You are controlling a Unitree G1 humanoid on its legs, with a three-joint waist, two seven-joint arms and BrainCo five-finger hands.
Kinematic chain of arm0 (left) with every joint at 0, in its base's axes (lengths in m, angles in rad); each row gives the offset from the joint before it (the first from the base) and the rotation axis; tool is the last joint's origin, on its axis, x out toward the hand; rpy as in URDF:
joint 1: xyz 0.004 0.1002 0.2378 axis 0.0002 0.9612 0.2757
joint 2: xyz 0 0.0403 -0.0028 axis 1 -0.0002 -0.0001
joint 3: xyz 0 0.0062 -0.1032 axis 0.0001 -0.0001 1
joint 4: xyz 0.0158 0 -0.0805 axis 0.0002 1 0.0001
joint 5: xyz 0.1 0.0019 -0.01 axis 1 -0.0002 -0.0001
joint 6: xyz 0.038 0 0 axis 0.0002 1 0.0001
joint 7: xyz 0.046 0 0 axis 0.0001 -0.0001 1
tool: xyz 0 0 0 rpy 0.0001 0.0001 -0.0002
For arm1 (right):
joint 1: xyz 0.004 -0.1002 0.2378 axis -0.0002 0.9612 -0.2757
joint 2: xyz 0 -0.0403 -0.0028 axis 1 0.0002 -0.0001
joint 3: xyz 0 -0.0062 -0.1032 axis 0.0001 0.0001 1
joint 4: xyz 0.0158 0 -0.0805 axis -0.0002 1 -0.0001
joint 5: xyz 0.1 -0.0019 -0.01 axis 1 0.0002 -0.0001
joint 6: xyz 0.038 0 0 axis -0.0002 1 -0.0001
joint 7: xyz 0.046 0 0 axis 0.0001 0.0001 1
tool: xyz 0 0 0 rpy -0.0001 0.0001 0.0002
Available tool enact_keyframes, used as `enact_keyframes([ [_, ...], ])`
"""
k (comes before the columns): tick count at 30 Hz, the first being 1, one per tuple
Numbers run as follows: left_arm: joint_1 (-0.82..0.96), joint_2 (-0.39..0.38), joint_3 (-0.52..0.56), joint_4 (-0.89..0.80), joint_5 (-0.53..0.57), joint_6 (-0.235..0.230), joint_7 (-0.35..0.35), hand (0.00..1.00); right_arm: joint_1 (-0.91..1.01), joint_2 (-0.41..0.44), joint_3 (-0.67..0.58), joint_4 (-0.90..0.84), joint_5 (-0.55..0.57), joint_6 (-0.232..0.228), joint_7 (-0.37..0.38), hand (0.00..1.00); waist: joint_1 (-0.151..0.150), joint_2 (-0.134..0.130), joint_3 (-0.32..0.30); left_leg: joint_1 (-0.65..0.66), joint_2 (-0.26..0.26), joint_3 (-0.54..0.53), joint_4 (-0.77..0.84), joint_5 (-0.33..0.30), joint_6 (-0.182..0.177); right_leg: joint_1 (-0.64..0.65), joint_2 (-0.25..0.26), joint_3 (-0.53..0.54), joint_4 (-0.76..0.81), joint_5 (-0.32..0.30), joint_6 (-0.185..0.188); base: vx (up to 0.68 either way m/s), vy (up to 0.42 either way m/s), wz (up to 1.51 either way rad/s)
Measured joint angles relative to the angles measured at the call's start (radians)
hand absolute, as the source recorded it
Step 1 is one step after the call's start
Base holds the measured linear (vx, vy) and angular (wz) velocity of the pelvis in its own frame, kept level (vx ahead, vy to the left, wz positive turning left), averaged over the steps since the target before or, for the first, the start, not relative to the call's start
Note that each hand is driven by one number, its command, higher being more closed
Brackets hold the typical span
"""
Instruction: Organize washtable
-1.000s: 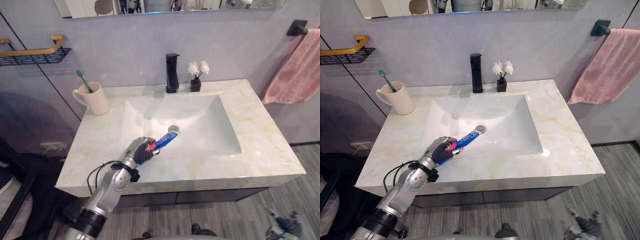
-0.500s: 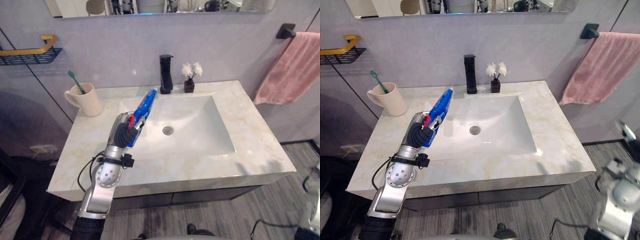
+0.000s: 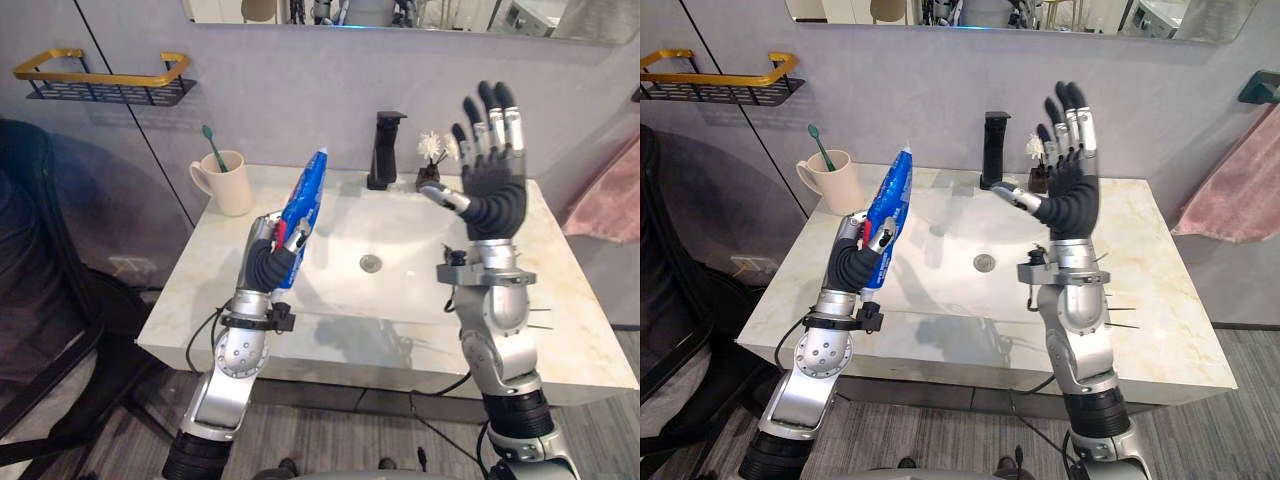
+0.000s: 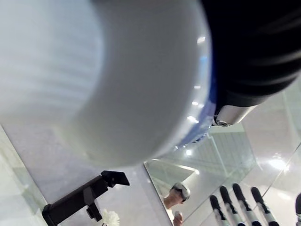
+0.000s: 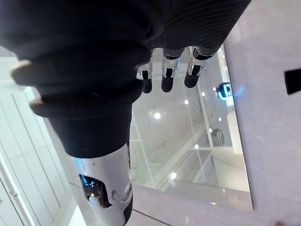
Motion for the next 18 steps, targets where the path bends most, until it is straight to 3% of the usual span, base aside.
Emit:
enact_keyframes([
  [6, -0.003, -0.006, -0.084, 0.007, 0.003, 0.005, 0.003, 1.00, 0.000, 0.050, 0.099, 0.093, 0.067, 0.035, 0.007, 0.00, 0.000, -0.001, -0.012, 0.001, -0.001, -0.010, -0.024, 0.016, -0.001, -0.004, 0.000, -0.011, 0.000, 0.000, 0.000, -0.04, -0.015, 0.05],
  [18, -0.063, -0.033, -0.217, 0.088, 0.081, 0.044, 0.019, 1.00, -0.003, 0.120, 0.222, 0.211, 0.215, 0.059, 0.004, 0.00, -0.003, -0.001, -0.019, 0.008, -0.002, -0.009, -0.059, 0.044, -0.001, -0.018, 0.001, -0.012, 0.000, 0.005, -0.007, -0.02, -0.004, 0.00],
])
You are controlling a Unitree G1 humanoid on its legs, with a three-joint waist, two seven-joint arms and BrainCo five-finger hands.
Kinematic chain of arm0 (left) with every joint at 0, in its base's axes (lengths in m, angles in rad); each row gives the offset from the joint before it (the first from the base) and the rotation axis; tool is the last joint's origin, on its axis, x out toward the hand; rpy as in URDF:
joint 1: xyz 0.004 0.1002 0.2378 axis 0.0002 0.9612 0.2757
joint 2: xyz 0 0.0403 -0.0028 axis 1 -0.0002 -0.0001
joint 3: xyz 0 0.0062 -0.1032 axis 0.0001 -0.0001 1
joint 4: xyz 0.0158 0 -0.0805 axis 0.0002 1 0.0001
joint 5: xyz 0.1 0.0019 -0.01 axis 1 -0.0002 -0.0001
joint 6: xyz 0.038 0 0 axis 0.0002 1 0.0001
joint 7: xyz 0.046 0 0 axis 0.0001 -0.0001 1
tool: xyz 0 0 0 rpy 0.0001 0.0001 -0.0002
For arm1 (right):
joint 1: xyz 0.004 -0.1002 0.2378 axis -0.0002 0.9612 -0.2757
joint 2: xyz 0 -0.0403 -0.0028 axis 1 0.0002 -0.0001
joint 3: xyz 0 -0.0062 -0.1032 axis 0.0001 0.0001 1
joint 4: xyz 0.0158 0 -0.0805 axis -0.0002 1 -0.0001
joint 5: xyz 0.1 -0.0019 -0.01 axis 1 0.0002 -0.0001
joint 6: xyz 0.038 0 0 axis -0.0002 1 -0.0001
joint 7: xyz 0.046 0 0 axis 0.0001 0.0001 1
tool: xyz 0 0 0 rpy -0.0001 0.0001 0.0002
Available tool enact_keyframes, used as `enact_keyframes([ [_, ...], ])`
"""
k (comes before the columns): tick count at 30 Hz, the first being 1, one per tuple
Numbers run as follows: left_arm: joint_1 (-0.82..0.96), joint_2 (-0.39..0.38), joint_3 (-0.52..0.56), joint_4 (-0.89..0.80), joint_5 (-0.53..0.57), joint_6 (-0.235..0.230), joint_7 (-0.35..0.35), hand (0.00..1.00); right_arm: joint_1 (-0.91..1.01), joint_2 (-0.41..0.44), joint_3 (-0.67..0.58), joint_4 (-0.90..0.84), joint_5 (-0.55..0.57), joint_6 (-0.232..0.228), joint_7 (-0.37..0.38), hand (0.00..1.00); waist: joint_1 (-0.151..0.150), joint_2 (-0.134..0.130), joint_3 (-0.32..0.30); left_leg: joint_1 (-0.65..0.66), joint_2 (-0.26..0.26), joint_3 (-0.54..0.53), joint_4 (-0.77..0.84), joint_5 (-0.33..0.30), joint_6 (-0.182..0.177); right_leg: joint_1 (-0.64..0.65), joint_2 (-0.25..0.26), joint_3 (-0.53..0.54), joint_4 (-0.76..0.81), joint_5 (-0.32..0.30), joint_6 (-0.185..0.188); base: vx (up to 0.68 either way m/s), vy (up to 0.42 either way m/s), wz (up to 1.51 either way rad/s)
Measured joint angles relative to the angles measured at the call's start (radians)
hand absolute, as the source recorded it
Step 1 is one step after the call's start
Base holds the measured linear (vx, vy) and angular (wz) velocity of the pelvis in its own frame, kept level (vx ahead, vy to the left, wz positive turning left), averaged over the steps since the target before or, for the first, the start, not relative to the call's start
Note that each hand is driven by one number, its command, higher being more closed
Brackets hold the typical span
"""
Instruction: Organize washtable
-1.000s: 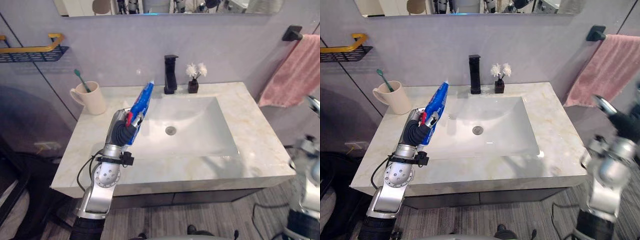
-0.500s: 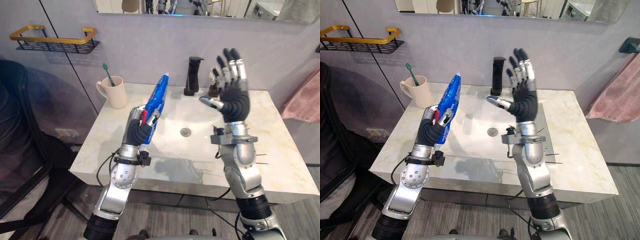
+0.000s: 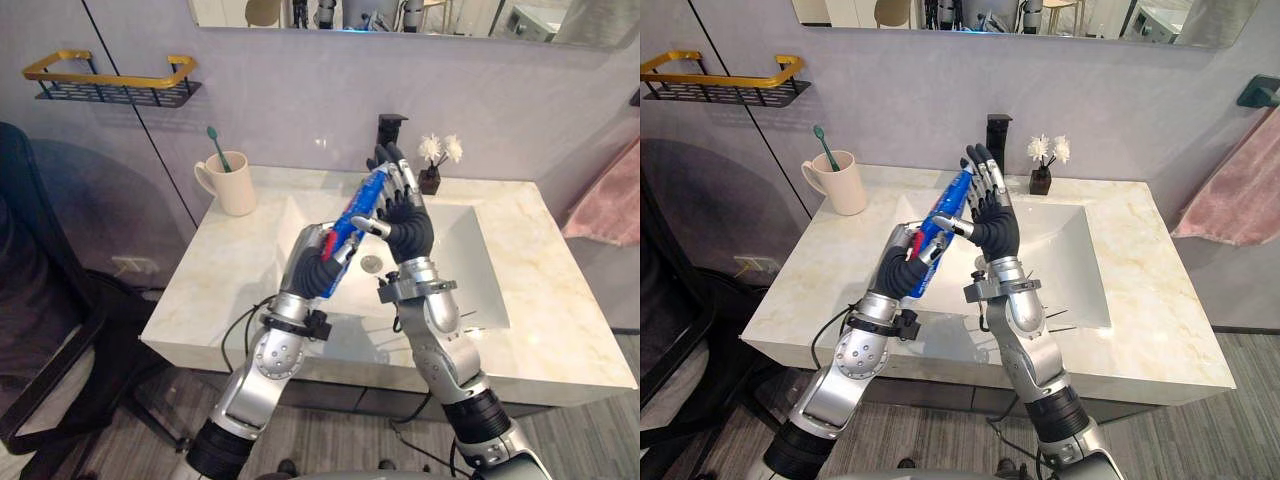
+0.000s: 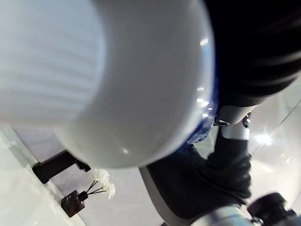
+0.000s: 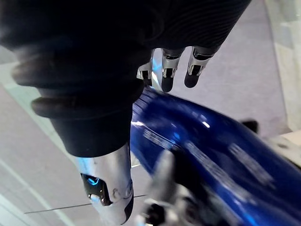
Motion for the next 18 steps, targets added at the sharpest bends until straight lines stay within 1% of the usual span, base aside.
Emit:
enact_keyframes([
  [2, 0.000, 0.000, -0.012, 0.014, 0.000, 0.001, 0.001, 1.00, 0.000, 0.008, 0.006, 0.009, 0.047, 0.000, 0.000, 0.00, 0.000, 0.000, 0.000, 0.002, 0.000, 0.000, 0.000, 0.000, 0.000, -0.001, 0.000, 0.000, 0.000, 0.000, 0.000, -0.04, -0.009, 0.00],
  [4, -0.003, 0.000, -0.027, 0.039, 0.001, 0.005, 0.002, 1.00, -0.001, 0.009, 0.012, 0.037, 0.071, 0.000, 0.000, 0.00, 0.000, 0.001, -0.014, 0.003, 0.000, 0.000, -0.003, 0.001, 0.000, -0.002, 0.000, 0.000, 0.000, 0.000, 0.000, -0.02, -0.004, 0.00],
  [6, -0.017, 0.000, -0.040, 0.067, 0.008, 0.013, 0.005, 1.00, -0.001, 0.009, 0.015, 0.053, 0.126, 0.002, -0.001, 0.00, 0.000, 0.000, -0.021, 0.006, 0.000, 0.000, -0.013, 0.008, 0.000, -0.003, 0.000, -0.001, -0.001, 0.000, -0.001, 0.00, 0.000, 0.00],
  [7, -0.028, 0.001, -0.045, 0.073, 0.010, 0.016, 0.005, 1.00, -0.001, 0.009, 0.015, 0.055, 0.140, 0.002, -0.001, 1.00, 0.000, 0.000, -0.021, 0.006, 0.000, 0.000, -0.017, 0.011, 0.000, -0.004, 0.000, -0.002, -0.001, 0.001, -0.002, -0.03, -0.010, 0.00],
  [8, -0.041, 0.005, -0.052, 0.075, 0.011, 0.025, 0.006, 1.00, -0.003, 0.009, 0.015, 0.058, 0.167, -0.001, -0.001, 1.00, 0.000, 0.000, -0.021, 0.006, 0.000, 0.000, -0.023, 0.015, 0.000, -0.008, 0.001, -0.002, -0.002, 0.003, -0.004, -0.04, -0.010, 0.00],
  [11, -0.059, 0.016, -0.062, 0.083, 0.020, 0.035, 0.018, 1.00, -0.014, 0.007, 0.026, 0.072, 0.219, -0.005, -0.001, 1.00, -0.003, -0.001, -0.022, 0.006, 0.000, 0.001, -0.032, 0.022, 0.001, -0.013, 0.001, -0.001, -0.002, 0.005, -0.006, -0.02, -0.006, -0.01],
  [14, -0.069, 0.023, -0.070, 0.098, 0.021, 0.035, 0.021, 1.00, -0.018, -0.002, 0.033, 0.079, 0.277, -0.005, -0.001, 1.00, -0.005, -0.003, -0.024, 0.006, 0.000, 0.001, -0.031, 0.022, 0.001, -0.013, 0.001, -0.001, -0.002, 0.006, -0.006, -0.01, -0.003, 0.00],
  [16, -0.069, 0.038, -0.077, 0.100, 0.029, 0.035, 0.022, 1.00, -0.018, -0.025, 0.050, 0.079, 0.311, -0.006, -0.001, 1.00, -0.008, -0.004, -0.024, 0.006, 0.000, 0.001, -0.031, 0.022, 0.001, -0.013, 0.001, -0.001, -0.003, 0.006, -0.006, 0.00, 0.000, 0.00],
  [18, -0.073, 0.042, -0.080, 0.106, 0.030, 0.035, 0.021, 1.00, -0.018, -0.032, 0.053, 0.080, 0.331, -0.005, 0.000, 1.00, -0.009, -0.004, -0.024, 0.006, 0.000, 0.001, -0.031, 0.022, 0.001, -0.013, 0.001, -0.001, -0.003, 0.006, -0.006, 0.00, 0.000, 0.00],
])
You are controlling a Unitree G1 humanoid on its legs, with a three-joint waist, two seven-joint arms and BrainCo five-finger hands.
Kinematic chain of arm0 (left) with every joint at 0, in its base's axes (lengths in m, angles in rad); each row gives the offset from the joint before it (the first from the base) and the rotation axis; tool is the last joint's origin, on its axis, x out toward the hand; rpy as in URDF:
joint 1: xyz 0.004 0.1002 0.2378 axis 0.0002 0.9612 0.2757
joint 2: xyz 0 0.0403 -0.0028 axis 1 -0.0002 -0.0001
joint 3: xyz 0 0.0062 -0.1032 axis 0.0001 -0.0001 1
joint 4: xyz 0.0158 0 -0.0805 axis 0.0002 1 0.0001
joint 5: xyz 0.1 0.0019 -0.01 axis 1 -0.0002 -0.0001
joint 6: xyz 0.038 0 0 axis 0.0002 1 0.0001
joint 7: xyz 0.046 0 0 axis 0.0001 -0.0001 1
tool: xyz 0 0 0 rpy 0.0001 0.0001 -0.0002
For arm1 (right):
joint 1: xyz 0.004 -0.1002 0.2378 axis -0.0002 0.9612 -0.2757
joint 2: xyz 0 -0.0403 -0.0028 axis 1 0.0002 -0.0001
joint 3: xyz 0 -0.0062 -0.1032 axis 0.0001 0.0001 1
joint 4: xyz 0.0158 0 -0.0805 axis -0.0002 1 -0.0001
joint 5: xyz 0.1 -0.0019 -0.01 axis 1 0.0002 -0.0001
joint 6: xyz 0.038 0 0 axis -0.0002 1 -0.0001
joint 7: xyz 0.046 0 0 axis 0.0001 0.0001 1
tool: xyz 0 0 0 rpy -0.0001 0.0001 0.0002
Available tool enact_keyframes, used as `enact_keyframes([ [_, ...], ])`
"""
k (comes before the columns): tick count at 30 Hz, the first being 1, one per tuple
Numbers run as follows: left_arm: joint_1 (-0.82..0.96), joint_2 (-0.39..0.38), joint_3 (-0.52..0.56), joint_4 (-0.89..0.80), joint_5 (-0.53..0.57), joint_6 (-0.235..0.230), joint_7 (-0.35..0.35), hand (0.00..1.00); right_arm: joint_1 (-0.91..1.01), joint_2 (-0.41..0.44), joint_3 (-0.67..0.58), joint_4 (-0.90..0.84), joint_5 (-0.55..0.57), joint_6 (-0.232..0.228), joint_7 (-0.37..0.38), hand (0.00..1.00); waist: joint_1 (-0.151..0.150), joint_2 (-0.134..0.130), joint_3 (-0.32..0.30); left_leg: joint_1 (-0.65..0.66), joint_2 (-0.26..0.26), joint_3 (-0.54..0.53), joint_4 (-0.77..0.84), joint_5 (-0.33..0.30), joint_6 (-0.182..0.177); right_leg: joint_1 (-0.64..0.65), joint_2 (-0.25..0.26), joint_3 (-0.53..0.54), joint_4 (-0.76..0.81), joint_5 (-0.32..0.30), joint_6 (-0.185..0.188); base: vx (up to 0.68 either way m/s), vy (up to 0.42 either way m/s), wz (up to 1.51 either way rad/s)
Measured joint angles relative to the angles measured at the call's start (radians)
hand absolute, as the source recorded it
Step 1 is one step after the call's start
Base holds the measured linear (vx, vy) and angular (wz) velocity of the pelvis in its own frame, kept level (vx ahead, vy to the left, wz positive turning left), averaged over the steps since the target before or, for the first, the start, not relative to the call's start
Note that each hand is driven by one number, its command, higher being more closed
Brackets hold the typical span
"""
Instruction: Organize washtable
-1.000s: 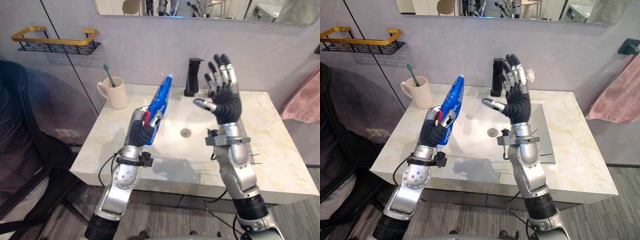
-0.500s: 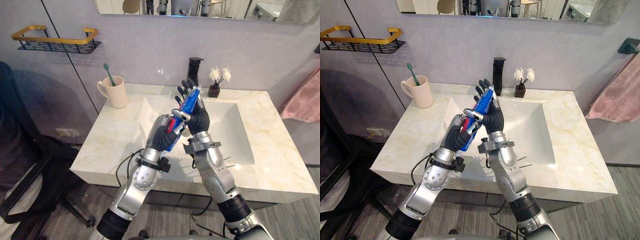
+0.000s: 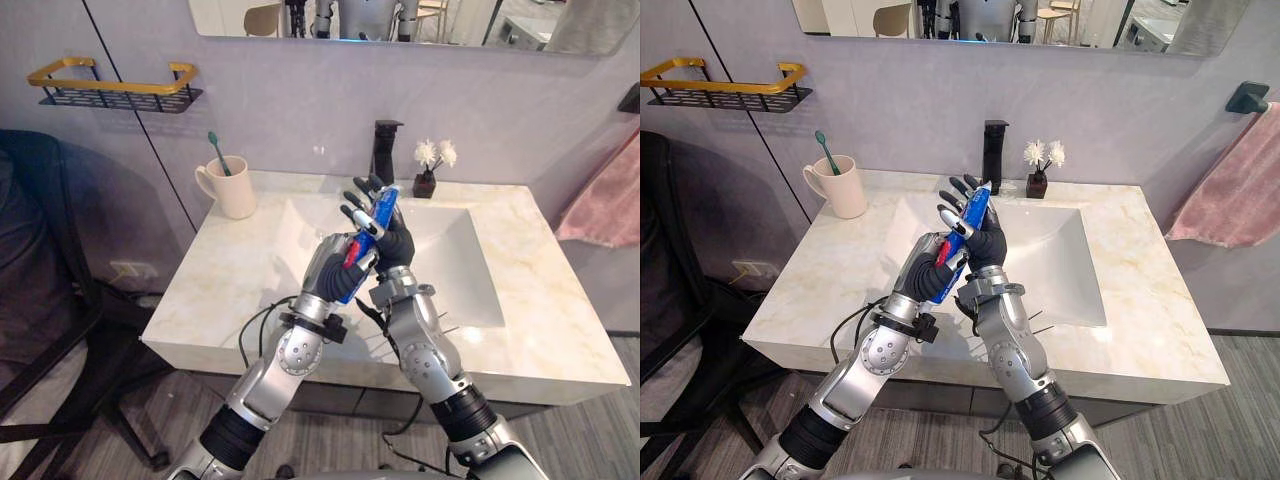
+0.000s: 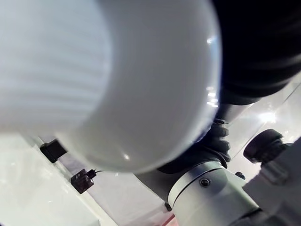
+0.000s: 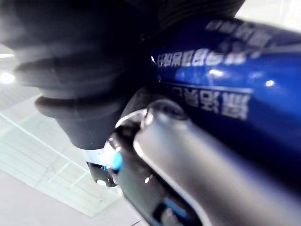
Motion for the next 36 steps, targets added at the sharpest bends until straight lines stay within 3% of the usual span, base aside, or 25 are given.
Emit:
enact_keyframes([
  [7, -0.031, 0.031, -0.023, 0.009, 0.007, 0.000, -0.002, 1.00, 0.000, -0.015, -0.002, 0.000, 0.035, -0.021, 0.029, 1.00, -0.011, -0.008, -0.008, 0.000, 0.000, 0.000, 0.002, 0.000, 0.000, 0.002, 0.000, 0.000, 0.000, 0.002, 0.000, 0.00, 0.000, 0.00],
  [8, -0.031, 0.031, -0.018, 0.009, 0.009, -0.001, -0.002, 0.00, 0.000, -0.016, -0.004, -0.001, 0.032, -0.026, 0.039, 1.00, -0.012, -0.011, -0.009, 0.000, 0.000, 0.000, 0.002, 0.000, 0.000, 0.002, 0.000, 0.000, 0.000, 0.002, -0.001, 0.00, 0.000, 0.00],
  [11, -0.030, 0.033, -0.007, 0.009, 0.013, -0.008, -0.011, 0.00, 0.000, -0.017, -0.016, -0.003, 0.017, -0.027, 0.057, 1.00, -0.012, -0.012, -0.010, 0.005, 0.000, 0.000, 0.003, 0.000, 0.000, 0.007, 0.000, 0.000, 0.000, 0.002, -0.001, 0.00, 0.000, 0.00],
  [17, 0.042, 0.022, 0.074, -0.062, 0.063, -0.070, -0.022, 0.00, -0.001, -0.009, -0.044, -0.059, -0.073, -0.014, 0.105, 1.00, -0.010, -0.011, -0.010, 0.012, 0.003, -0.002, 0.002, 0.001, 0.000, 0.015, 0.003, -0.003, -0.001, 0.002, -0.001, -0.01, -0.002, 0.00],
  [22, 0.102, 0.000, 0.224, -0.159, 0.086, -0.114, -0.010, 0.00, -0.002, 0.000, -0.094, -0.125, -0.144, -0.013, 0.109, 1.00, -0.008, -0.008, -0.008, 0.023, 0.002, -0.013, -0.002, 0.001, -0.001, 0.032, 0.002, -0.014, -0.003, 0.001, 0.000, -0.01, -0.005, 0.06],
  [24, 0.169, -0.030, 0.439, -0.217, 0.072, -0.111, 0.070, 0.00, 0.006, -0.005, -0.211, -0.144, -0.173, -0.023, 0.106, 1.00, -0.002, -0.006, -0.006, 0.023, 0.003, -0.015, -0.005, 0.001, -0.001, 0.033, 0.002, -0.017, -0.003, 0.000, 0.001, -0.03, -0.009, 0.05],
  [27, 0.260, -0.029, 0.665, -0.265, 0.014, -0.095, 0.143, 0.00, 0.033, -0.043, -0.382, -0.202, -0.205, -0.053, 0.078, 1.00, 0.014, 0.002, -0.001, 0.027, 0.002, -0.017, -0.018, 0.005, -0.006, 0.033, 0.001, -0.021, -0.006, -0.001, 0.002, -0.02, -0.008, 0.03],
  [29, 0.321, -0.037, 0.738, -0.298, -0.016, -0.095, 0.175, 0.00, 0.049, -0.056, -0.450, -0.233, -0.231, -0.078, 0.063, 1.00, 0.017, 0.003, -0.001, 0.027, 0.001, -0.025, -0.022, 0.009, -0.003, 0.039, 0.001, -0.029, -0.014, 0.000, 0.002, 0.01, -0.012, 0.11],
  [34, 0.399, -0.134, 0.916, -0.291, -0.151, -0.100, 0.199, 0.00, 0.112, -0.055, -0.516, -0.292, -0.313, -0.085, 0.060, 1.00, 0.030, 0.008, 0.000, 0.032, 0.001, -0.032, -0.023, 0.009, -0.003, 0.052, 0.001, -0.040, -0.026, -0.001, 0.002, 0.00, -0.008, 0.04],
  [36, 0.410, -0.145, 0.996, -0.178, -0.235, -0.100, 0.194, 0.00, 0.148, -0.051, -0.555, -0.291, -0.359, -0.075, 0.057, 1.00, 0.042, 0.012, 0.001, 0.032, 0.000, -0.037, -0.024, 0.009, -0.003, 0.056, 0.000, -0.046, -0.027, -0.001, 0.003, -0.02, -0.016, 0.06],
])
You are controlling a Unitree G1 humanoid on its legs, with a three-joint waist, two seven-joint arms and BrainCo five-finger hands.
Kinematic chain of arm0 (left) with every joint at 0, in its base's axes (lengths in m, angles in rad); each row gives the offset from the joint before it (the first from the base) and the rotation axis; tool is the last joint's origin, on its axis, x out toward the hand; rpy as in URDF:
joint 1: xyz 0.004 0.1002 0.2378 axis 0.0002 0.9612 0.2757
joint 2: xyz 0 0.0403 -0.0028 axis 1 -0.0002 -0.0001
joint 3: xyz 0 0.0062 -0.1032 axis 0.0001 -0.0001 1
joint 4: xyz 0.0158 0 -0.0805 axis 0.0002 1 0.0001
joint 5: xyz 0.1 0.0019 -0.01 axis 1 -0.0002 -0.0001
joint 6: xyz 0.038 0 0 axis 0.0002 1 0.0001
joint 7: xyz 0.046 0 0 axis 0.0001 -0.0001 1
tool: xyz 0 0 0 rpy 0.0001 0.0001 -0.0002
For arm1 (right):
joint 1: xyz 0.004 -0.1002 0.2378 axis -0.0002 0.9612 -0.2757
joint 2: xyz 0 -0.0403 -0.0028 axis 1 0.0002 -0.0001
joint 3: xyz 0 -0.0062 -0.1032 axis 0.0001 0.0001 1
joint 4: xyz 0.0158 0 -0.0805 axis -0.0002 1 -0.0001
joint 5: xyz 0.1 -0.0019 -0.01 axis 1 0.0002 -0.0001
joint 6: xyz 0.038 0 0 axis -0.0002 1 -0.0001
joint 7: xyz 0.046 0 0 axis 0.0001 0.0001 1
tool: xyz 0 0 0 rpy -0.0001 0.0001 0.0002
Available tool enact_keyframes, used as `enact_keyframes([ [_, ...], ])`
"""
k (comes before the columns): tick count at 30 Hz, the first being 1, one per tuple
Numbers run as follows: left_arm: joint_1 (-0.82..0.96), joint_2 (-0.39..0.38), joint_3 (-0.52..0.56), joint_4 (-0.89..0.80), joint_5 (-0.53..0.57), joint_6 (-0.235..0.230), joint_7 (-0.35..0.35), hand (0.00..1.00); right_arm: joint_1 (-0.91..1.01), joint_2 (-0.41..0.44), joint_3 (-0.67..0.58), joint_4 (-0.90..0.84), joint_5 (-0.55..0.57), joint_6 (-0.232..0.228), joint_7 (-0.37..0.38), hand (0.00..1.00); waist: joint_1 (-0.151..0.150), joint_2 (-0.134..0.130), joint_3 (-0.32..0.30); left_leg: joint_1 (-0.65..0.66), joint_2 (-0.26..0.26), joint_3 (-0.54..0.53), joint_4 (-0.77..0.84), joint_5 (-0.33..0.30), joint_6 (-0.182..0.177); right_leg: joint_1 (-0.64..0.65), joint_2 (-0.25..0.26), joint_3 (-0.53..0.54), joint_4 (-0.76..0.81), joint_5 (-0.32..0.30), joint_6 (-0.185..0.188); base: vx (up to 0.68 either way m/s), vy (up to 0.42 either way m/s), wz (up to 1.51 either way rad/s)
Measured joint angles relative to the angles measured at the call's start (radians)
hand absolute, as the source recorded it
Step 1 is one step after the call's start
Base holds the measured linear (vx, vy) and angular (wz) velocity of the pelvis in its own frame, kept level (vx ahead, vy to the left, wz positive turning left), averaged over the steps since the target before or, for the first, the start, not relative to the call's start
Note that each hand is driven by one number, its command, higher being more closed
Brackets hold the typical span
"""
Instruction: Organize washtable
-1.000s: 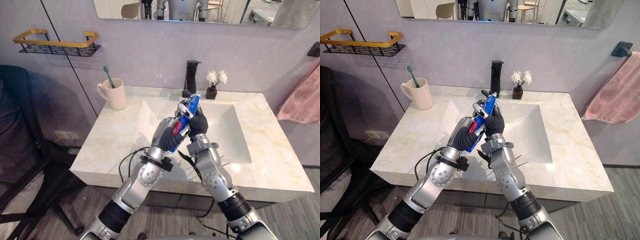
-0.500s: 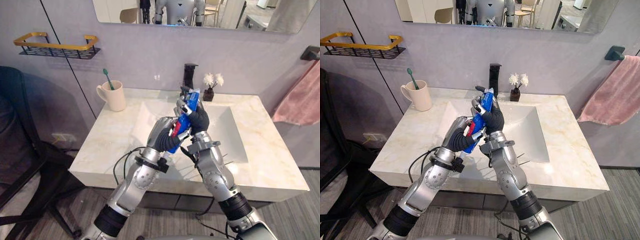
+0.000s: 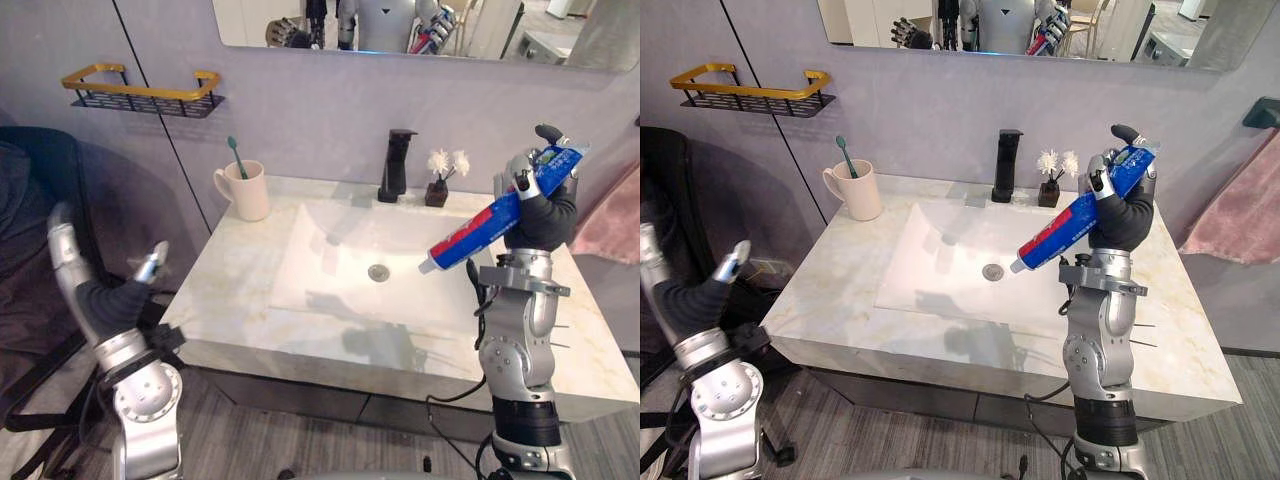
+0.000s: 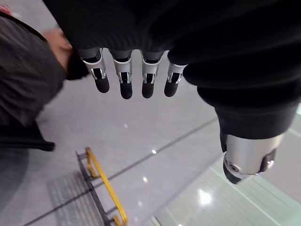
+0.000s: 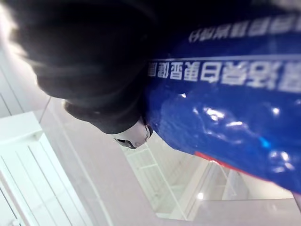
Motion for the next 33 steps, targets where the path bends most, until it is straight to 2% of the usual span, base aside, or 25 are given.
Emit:
enact_keyframes([
  [3, 0.034, -0.016, 0.057, 0.134, -0.069, 0.003, -0.016, 0.00, 0.024, 0.014, -0.032, 0.000, -0.050, 0.004, -0.003, 1.00, -0.001, 0.000, 0.000, 0.003, -0.003, -0.009, -0.001, 0.000, 0.000, 0.010, -0.003, -0.009, -0.004, -0.001, 0.001, -0.02, -0.013, 0.10],
  [5, 0.072, -0.027, 0.078, 0.294, -0.109, 0.014, -0.059, 0.00, 0.039, 0.018, -0.057, 0.000, -0.095, 0.006, -0.016, 1.00, 0.000, 0.000, 0.000, 0.001, -0.006, -0.018, -0.001, 0.000, 0.000, 0.012, -0.006, -0.018, -0.003, -0.003, 0.004, -0.03, -0.012, 0.11],
  [8, 0.095, -0.042, 0.079, 0.504, -0.125, 0.034, -0.100, 0.00, 0.054, 0.034, -0.084, 0.000, -0.141, 0.007, -0.027, 1.00, 0.002, -0.003, 0.002, -0.001, -0.007, -0.019, -0.002, 0.000, 0.000, 0.012, -0.008, -0.024, 0.000, -0.006, 0.004, -0.04, -0.012, 0.06],
  [12, 0.112, -0.072, 0.051, 0.704, -0.125, 0.066, -0.160, 0.00, 0.065, 0.059, -0.097, 0.000, -0.202, 0.006, -0.067, 1.00, 0.001, -0.010, 0.005, -0.011, -0.015, -0.031, -0.008, -0.001, -0.003, 0.007, -0.018, -0.045, 0.012, -0.025, 0.005, -0.04, -0.007, 0.15],
  [16, 0.130, -0.076, -0.014, 0.787, -0.124, 0.068, -0.207, 0.00, 0.065, 0.075, -0.106, 0.003, -0.261, 0.005, -0.105, 1.00, 0.009, -0.022, 0.005, -0.030, -0.016, -0.044, -0.002, 0.000, -0.001, -0.007, -0.019, -0.053, 0.012, -0.026, 0.007, 0.00, -0.013, 0.08],
  [17, 0.129, -0.077, -0.026, 0.813, -0.121, 0.068, -0.223, 0.00, 0.062, 0.078, -0.111, 0.005, -0.291, 0.004, -0.124, 1.00, 0.022, -0.024, 0.007, -0.036, -0.016, -0.046, -0.001, 0.000, -0.001, -0.011, -0.018, -0.056, 0.011, -0.023, 0.011, 0.02, -0.018, 0.04],
  [19, 0.125, -0.079, -0.049, 0.838, -0.119, 0.069, -0.242, 0.00, 0.060, 0.078, -0.122, 0.010, -0.333, 0.004, -0.154, 1.00, 0.028, -0.029, 0.010, -0.038, -0.017, -0.050, -0.001, 0.000, 0.000, -0.011, -0.019, -0.059, 0.010, -0.023, 0.011, 0.03, -0.018, 0.06],
  [22, 0.124, -0.072, -0.085, 0.872, -0.113, 0.068, -0.263, 0.00, -0.027, 0.069, -0.133, 0.049, -0.390, 0.002, -0.209, 1.00, 0.028, -0.034, 0.016, -0.050, -0.019, -0.068, -0.001, 0.001, 0.001, -0.009, -0.019, -0.073, 0.008, -0.024, 0.012, 0.02, -0.021, 0.12],
  [26, 0.101, -0.040, -0.165, 0.934, -0.112, 0.068, -0.285, 0.00, -0.210, -0.013, -0.148, 0.166, -0.429, 0.003, -0.265, 1.00, 0.058, -0.037, 0.024, -0.069, -0.019, -0.085, 0.000, 0.006, 0.002, -0.017, -0.018, -0.087, 0.008, -0.024, 0.012, -0.01, -0.017, 0.12],
  [28, 0.102, -0.035, -0.175, 0.934, -0.112, 0.067, -0.285, 0.00, -0.346, -0.086, -0.138, 0.234, -0.443, 0.004, -0.282, 1.00, 0.065, -0.037, 0.041, -0.090, -0.018, -0.104, 0.000, 0.014, 0.000, -0.027, -0.017, -0.107, 0.008, -0.024, 0.012, -0.05, -0.025, 0.23],
  [31, 0.103, -0.008, -0.197, 0.960, -0.112, 0.067, -0.285, 0.00, -0.508, -0.179, -0.105, 0.307, -0.443, 0.006, -0.304, 1.00, 0.112, -0.037, 0.064, -0.110, -0.015, -0.119, 0.000, 0.018, -0.005, -0.040, -0.011, -0.120, 0.009, -0.023, 0.012, -0.06, -0.029, 0.17],
  [33, 0.105, -0.004, -0.198, 0.971, -0.112, 0.067, -0.284, 0.00, -0.612, -0.217, -0.081, 0.357, -0.444, 0.006, -0.311, 1.00, 0.128, -0.037, 0.079, -0.131, -0.015, -0.145, 0.000, 0.030, -0.006, -0.047, -0.009, -0.144, 0.009, -0.023, 0.012, 0.00, -0.026, 0.31],
])
